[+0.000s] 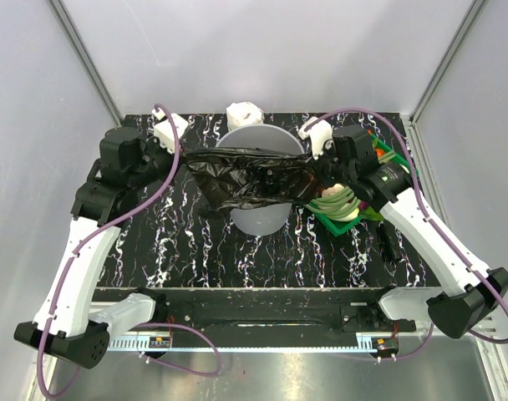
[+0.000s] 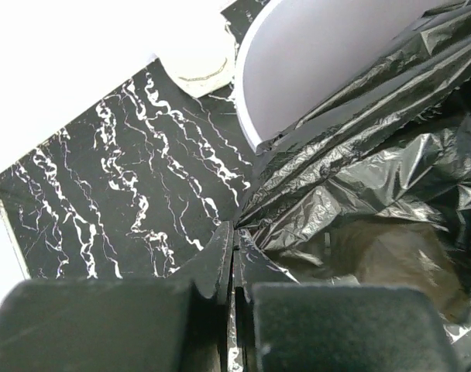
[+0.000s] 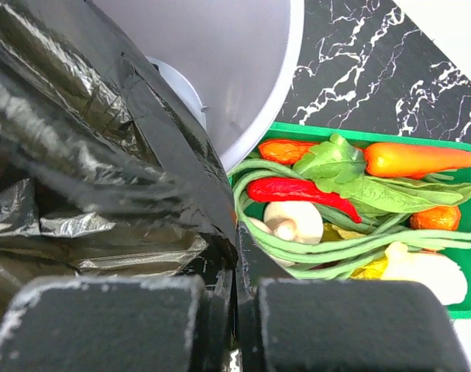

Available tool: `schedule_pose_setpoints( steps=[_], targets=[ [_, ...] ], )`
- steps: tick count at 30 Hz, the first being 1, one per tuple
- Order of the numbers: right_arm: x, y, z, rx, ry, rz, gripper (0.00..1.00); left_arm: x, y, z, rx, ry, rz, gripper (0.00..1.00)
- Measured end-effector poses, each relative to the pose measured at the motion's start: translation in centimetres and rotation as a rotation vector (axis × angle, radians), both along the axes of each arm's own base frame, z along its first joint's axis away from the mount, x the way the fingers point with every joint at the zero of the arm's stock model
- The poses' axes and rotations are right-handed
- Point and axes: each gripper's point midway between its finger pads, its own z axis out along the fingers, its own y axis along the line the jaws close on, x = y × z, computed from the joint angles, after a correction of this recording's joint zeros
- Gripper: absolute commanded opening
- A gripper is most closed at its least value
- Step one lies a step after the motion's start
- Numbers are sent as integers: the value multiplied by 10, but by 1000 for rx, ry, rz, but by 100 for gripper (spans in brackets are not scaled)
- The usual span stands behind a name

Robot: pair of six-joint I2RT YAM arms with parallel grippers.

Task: Put the trash bags into the trash bin

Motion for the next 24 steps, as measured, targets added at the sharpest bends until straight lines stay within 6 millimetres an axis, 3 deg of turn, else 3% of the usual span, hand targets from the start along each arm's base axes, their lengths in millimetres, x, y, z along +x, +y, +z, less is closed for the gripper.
schedule_pose_setpoints(
  steps=[14,24],
  targets=[
    [-21,-8,-24,-40,49,44,0,-55,-13,31,-50,8,-159,0],
    [-23,-5,-24,-43,45,77,0,-87,-24,63,-104,-12,-263,0]
  ],
)
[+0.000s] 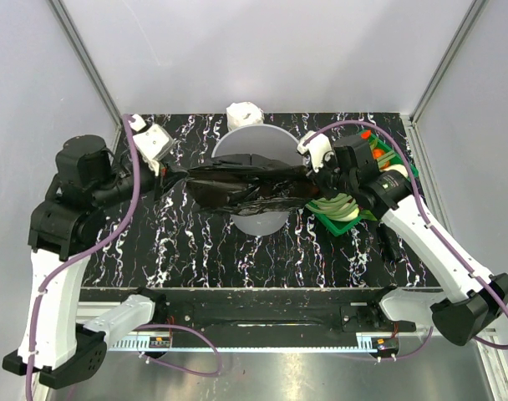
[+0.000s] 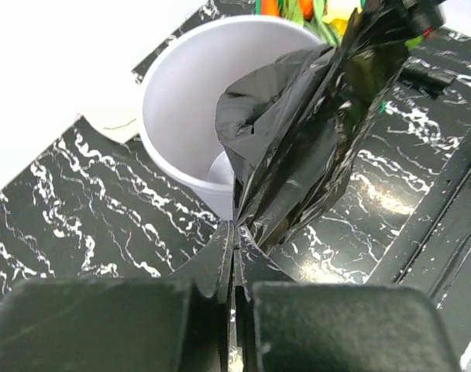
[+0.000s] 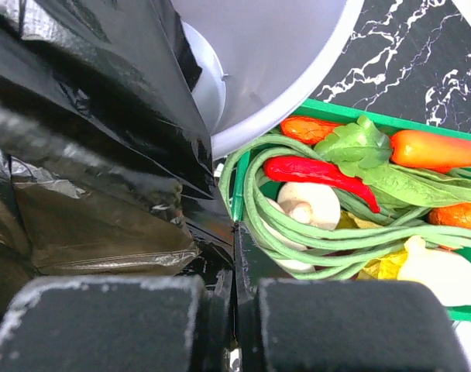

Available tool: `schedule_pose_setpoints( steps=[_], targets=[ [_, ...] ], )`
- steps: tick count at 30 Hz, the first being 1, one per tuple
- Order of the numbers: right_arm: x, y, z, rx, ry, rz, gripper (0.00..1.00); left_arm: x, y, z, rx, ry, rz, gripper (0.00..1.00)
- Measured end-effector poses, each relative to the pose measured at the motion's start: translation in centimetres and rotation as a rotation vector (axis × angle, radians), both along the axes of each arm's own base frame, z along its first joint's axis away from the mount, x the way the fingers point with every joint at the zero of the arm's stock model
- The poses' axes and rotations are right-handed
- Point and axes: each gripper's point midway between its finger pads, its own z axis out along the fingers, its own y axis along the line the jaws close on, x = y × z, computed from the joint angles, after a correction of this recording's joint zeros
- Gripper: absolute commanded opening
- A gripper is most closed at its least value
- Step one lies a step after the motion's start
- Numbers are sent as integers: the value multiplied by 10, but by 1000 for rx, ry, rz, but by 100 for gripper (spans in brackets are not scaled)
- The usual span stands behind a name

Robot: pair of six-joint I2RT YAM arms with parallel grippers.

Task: Put the trash bags into the trash bin

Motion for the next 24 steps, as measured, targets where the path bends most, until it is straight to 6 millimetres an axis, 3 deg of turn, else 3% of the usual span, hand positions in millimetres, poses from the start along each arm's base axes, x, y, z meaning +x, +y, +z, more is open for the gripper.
schedule_pose_setpoints(
  steps=[5,9,12,19,24],
  targets=[
    [-1,3,3,8,-6,19,1,-13,-5,23,-33,-37,-43,0],
    [6,0,12,4,-37,-8,1,-8,-1,19,-20,-30,-15,0],
    [17,-3,15,-12,-65,-48,4,5,4,-3,11,2,36,0],
    [31,-8,5,-34,-89,-108,16,40,14,-77,114,121,134,0],
    [41,-8,-6,-51,-89,-133,20,65,24,-102,165,116,221,0]
  ],
)
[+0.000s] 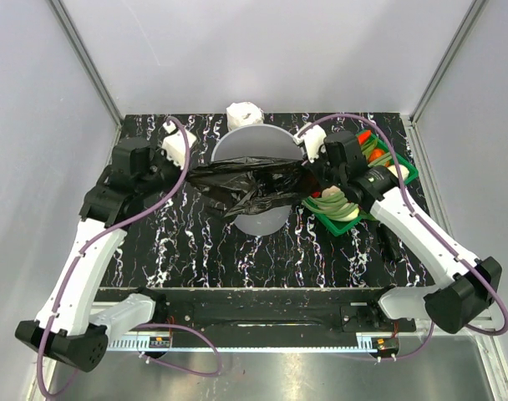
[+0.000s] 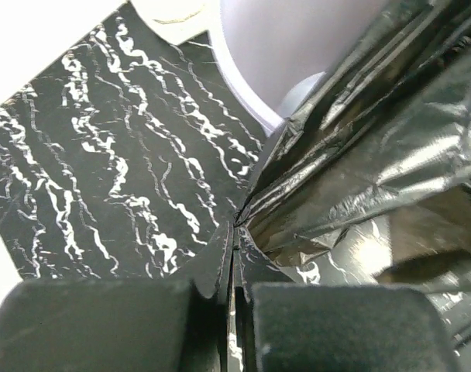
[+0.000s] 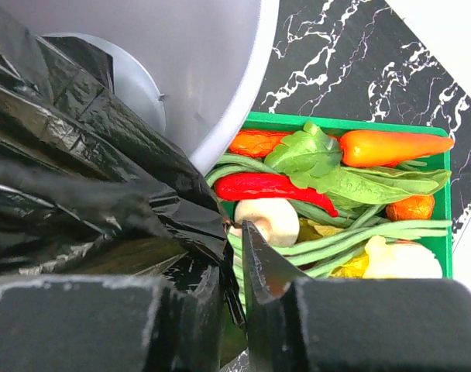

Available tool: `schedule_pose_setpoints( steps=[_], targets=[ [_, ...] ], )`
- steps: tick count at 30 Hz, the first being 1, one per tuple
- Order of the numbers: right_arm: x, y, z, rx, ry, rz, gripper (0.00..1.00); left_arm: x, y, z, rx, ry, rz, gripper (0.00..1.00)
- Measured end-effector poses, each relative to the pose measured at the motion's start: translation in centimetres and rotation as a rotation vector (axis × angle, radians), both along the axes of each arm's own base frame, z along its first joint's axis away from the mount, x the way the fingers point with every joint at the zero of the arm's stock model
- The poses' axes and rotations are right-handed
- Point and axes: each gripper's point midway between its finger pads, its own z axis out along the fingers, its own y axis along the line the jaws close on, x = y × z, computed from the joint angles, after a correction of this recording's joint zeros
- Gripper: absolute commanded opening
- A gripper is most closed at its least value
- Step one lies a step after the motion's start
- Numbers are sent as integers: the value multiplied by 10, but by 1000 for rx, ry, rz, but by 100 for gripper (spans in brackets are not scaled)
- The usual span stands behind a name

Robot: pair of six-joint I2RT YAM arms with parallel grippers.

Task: Put the trash bags into the trash bin

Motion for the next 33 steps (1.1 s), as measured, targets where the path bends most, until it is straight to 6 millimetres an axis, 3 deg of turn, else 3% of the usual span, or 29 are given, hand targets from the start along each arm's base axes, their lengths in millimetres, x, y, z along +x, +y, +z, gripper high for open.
schedule_pose_setpoints(
  steps=[9,18,24,33],
  targets=[
    [14,7,-6,-3,4,-12,43,61,10,-11,72,-92,118,0],
    [26,7,10,2,-44,-39,44,104,5,-14,73,-160,159,0],
    [37,9,22,6,-87,-55,44,123,-2,-26,68,-153,159,0],
    [53,9,20,-18,-104,-83,46,144,-10,-50,65,-113,161,0]
  ],
)
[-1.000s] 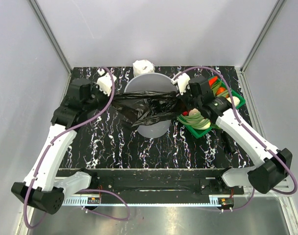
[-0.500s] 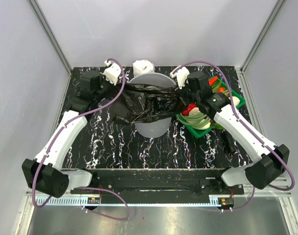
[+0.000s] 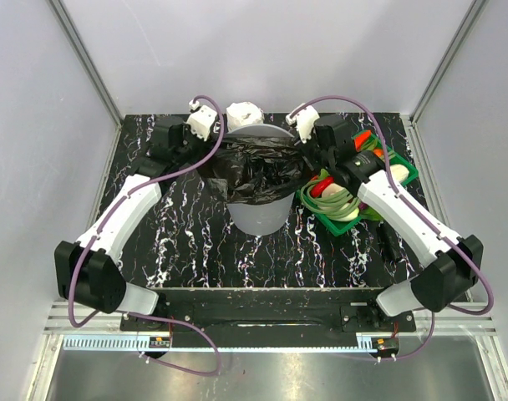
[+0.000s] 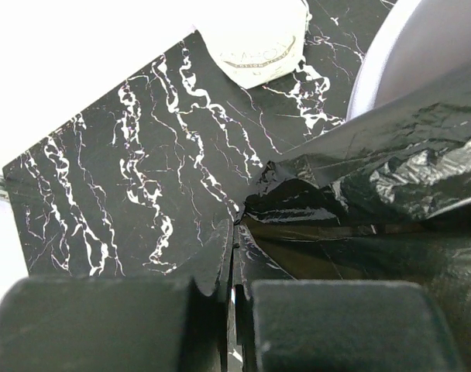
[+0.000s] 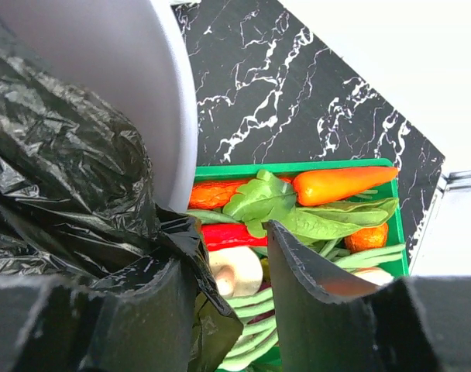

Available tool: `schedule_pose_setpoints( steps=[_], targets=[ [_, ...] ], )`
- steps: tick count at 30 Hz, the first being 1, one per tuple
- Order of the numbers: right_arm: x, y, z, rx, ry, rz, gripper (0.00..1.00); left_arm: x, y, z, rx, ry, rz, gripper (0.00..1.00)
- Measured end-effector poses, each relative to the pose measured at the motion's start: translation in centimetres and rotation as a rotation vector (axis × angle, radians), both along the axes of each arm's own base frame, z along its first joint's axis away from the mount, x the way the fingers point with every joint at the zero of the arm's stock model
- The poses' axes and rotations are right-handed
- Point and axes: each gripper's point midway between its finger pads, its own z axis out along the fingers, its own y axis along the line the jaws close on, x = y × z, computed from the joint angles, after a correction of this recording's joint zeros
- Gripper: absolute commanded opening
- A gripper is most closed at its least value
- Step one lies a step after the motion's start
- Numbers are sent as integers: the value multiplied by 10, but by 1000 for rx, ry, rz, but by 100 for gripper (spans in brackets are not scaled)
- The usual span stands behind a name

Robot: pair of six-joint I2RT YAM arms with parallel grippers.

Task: Put the trash bags into the trash bin

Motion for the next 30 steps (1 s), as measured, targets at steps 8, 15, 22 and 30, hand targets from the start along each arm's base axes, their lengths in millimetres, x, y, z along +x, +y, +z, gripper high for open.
schedule_pose_setpoints(
  steps=[8,15,22,30],
  targets=[
    [14,-4,6,2,-14,-25,48,8,-2,0,-11,-17,3,0],
    [24,-8,8,7,-22,-43,54,12,-4,-7,-7,-5,2,13],
    [30,-5,-8,-8,9,-41,56,12,-6,-8,-10,0,-11,31],
    [31,-7,-13,-12,19,-44,59,7,-7,-21,-4,26,-26,56]
  ],
)
